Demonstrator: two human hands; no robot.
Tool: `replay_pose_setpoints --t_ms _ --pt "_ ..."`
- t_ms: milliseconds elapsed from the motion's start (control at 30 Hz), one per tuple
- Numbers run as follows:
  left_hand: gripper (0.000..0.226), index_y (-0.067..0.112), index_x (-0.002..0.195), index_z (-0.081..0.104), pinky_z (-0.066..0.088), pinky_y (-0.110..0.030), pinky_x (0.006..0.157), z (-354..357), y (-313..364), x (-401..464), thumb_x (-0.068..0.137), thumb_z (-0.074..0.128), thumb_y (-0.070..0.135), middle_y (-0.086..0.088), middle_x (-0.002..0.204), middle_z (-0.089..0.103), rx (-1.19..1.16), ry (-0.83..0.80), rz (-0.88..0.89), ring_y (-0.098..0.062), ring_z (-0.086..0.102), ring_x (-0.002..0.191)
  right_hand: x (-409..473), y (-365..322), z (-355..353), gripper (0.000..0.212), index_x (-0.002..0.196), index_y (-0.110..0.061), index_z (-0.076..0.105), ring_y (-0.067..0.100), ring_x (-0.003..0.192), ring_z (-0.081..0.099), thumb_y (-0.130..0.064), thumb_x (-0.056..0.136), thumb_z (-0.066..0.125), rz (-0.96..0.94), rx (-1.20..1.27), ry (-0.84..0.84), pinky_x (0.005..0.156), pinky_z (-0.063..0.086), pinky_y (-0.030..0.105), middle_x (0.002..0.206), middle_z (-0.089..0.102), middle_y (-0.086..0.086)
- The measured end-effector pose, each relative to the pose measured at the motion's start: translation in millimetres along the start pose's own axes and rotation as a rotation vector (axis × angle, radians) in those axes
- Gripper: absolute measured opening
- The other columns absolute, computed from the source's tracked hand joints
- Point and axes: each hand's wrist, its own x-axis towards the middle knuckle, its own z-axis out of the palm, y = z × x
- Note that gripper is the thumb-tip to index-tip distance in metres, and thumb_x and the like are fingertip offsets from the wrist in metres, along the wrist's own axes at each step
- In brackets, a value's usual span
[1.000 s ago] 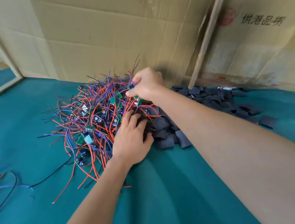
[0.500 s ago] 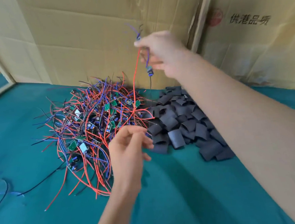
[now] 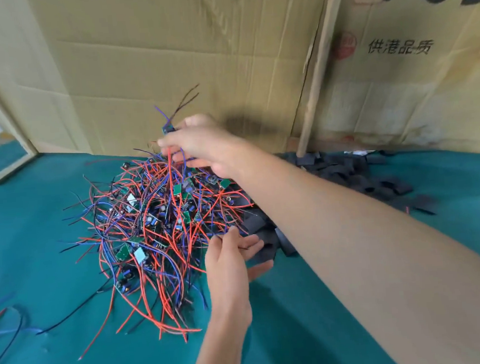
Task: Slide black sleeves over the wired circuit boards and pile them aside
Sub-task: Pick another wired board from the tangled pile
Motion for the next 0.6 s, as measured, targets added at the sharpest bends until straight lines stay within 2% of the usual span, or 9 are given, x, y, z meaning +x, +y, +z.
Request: replay_pose_setpoints --t_ms 100,167,233,333,367,433,500,533,600 --pt "0.036 0.011 0.078 0.05 0.045 -0.024 0.037 -5 1 4 0.108 0.045 0.03 -0.017 0.075 0.074 0.119 -0.053 0.03 -0.024 0.074 0.065 1 -24 2 0.028 0.079 -0.021 0.056 0.018 0.075 0.063 -0.019 0.084 0.084 -0.08 0.123 0.025 0.067 0.046 0.028 0.084 0.075 0.003" --pt "0.044 0.011 0.075 0.05 0.041 -0.021 0.035 -6 1 5 0.109 0.04 0.036 -0.018 0.069 0.072 0.181 -0.141 -0.014 -0.028 0.073 0.059 -3 -37 -3 0.027 0.08 -0.022 0.058 0.017 0.078 0.06 -0.022 0.082 0.085 -0.119 0.129 0.024 0.067 0.039 0.03 0.087 0.074 0.002" --pt "0.053 0.011 0.068 0.053 0.037 -0.018 0.034 -7 1 5 0.108 0.04 0.043 -0.016 0.059 0.067 0.179 -0.206 -0.136 -0.028 0.069 0.049 -7 -54 -16 0.025 0.084 -0.022 0.06 0.016 0.079 0.058 -0.022 0.082 0.085 -0.179 0.141 0.068 0.068 0.038 0.03 0.09 0.072 0.002" --pt "0.068 0.014 0.054 0.048 0.025 -0.014 0.028 -15 10 17 0.102 0.038 0.06 -0.005 0.043 0.046 0.173 -0.315 -0.358 -0.017 0.046 0.03 -19 -79 -50 0.028 0.082 -0.022 0.057 0.009 0.071 0.057 -0.018 0.083 0.084 -0.321 0.176 0.219 0.065 0.041 0.023 0.085 0.067 -0.005" --pt "0.073 0.015 0.05 0.045 0.021 -0.013 0.026 -18 16 22 0.1 0.034 0.066 -0.002 0.041 0.039 0.169 -0.407 -0.444 -0.013 0.038 0.027 -27 -85 -64 0.025 0.084 -0.022 0.057 0.006 0.07 0.056 -0.015 0.087 0.08 -0.368 0.168 0.25 0.067 0.044 0.022 0.084 0.064 -0.008" --pt "0.08 0.016 0.043 0.041 0.018 -0.008 0.027 -23 25 30 0.096 0.024 0.074 0.002 0.035 0.032 0.092 -0.622 -0.598 -0.009 0.029 0.022 -44 -87 -92 0.012 0.09 -0.014 0.059 0.003 0.068 0.058 -0.01 0.102 0.059 -0.455 0.19 0.202 0.067 0.046 0.019 0.082 0.063 -0.008" --pt "0.085 0.014 0.042 0.043 0.021 -0.008 0.028 -26 25 29 0.093 0.017 0.077 -0.001 0.033 0.037 -0.019 -0.816 -0.68 -0.01 0.035 0.021 -70 -83 -122 0.032 0.09 -0.01 0.06 0.003 0.062 0.062 -0.012 0.11 0.035 -0.483 0.287 0.09 0.061 0.049 0.017 0.074 0.069 -0.006" --pt "0.089 0.011 0.045 0.051 0.025 -0.01 0.028 -26 22 25 0.094 0.016 0.076 -0.005 0.036 0.045 -0.08 -0.905 -0.687 -0.013 0.044 0.024 -87 -80 -135 0.034 0.088 -0.012 0.06 0.004 0.06 0.062 -0.014 0.11 0.035 -0.478 0.289 0.036 0.059 0.049 0.018 0.071 0.071 -0.007" --pt "0.089 0.003 0.067 0.069 0.045 -0.019 0.034 -20 15 14 0.098 0.021 0.071 -0.016 0.058 0.065 -0.261 -1.012 -0.657 -0.025 0.069 0.048 -122 -65 -152 0.02 0.081 -0.016 0.064 0.005 0.056 0.06 -0.024 0.099 0.063 -0.421 0.14 0.014 0.052 0.048 0.019 0.066 0.071 -0.007"
